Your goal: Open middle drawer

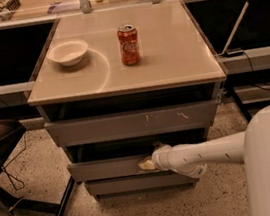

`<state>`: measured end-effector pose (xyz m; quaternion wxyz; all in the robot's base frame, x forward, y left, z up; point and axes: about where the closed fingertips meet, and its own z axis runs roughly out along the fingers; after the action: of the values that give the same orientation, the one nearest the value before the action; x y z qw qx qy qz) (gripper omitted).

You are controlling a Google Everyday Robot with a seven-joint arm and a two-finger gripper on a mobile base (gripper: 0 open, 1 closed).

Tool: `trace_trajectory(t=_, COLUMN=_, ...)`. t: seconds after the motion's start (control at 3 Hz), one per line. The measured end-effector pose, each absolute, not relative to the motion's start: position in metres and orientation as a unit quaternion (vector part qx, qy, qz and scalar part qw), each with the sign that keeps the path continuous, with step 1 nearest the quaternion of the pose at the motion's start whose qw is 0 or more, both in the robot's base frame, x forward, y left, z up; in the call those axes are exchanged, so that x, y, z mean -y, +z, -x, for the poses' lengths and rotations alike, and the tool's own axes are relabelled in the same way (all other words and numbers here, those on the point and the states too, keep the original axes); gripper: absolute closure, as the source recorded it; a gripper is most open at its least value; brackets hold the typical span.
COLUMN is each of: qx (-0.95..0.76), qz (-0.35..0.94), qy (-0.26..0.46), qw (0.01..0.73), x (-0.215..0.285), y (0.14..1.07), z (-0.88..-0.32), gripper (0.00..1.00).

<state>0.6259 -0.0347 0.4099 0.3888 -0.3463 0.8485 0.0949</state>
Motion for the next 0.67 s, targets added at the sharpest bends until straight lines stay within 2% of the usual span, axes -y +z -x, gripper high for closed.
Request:
trace_trajectory(t=0.33, qx=-0.848, qz=0.346, qy=0.095, qw=0.389, x=0.0348, y=0.4102, z=-0.6261, gripper=0.89)
trace_trajectory(t=0.67, qx=-0.848, qz=0.346, qy=0.095, qw=0.389, x=0.0396, y=0.4183, z=-0.6286, gripper=1.0)
